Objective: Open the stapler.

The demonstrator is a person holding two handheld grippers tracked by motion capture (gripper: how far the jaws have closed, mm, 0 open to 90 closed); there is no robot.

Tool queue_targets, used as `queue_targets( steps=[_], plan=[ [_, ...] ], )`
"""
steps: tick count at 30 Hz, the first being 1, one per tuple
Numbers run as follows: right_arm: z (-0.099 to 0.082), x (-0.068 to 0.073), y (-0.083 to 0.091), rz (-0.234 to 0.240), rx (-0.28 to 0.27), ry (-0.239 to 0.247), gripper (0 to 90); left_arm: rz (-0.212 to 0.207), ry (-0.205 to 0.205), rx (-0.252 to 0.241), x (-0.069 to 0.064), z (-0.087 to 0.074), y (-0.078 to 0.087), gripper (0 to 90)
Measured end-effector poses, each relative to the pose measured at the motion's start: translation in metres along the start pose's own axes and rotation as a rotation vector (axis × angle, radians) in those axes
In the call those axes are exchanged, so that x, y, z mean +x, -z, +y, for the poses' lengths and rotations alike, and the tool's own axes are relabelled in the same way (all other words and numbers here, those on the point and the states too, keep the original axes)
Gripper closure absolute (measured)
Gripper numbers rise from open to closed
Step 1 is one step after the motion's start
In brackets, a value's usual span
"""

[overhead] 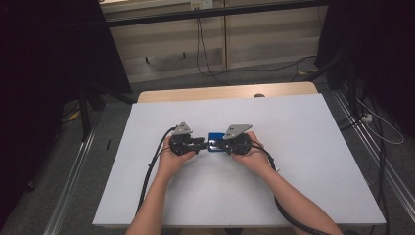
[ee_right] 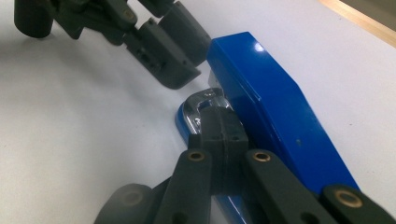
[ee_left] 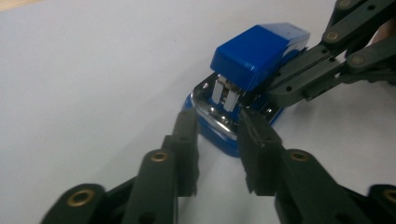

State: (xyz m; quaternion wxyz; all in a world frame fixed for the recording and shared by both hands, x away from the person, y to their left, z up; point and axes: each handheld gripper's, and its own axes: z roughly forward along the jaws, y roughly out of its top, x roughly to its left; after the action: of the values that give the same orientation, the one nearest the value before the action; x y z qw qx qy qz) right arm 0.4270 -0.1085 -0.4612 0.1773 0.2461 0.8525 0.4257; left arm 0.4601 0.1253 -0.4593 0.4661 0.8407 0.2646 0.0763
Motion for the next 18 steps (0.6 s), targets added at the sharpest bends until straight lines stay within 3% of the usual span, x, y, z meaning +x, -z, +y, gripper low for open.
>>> queue_targets(
  steps=[4,7,18],
  plan=[
    [0.0,0.0,0.0,0.001,-0.001,0.0,90.0,-0.025,-0.007,0.002,0.0,0.003,0.0,85.8],
    [0.0,0.0,0.0,0.004,0.0,-0.001,90.0,-0.03,-0.009,0.021,0.0,0.006,-0.002,90.0],
    [0.001,-0.001,0.0,0.013,0.008,-0.001,90.0,-0.031,-0.001,0.02,0.001,0.011,-0.004,90.0]
  ],
)
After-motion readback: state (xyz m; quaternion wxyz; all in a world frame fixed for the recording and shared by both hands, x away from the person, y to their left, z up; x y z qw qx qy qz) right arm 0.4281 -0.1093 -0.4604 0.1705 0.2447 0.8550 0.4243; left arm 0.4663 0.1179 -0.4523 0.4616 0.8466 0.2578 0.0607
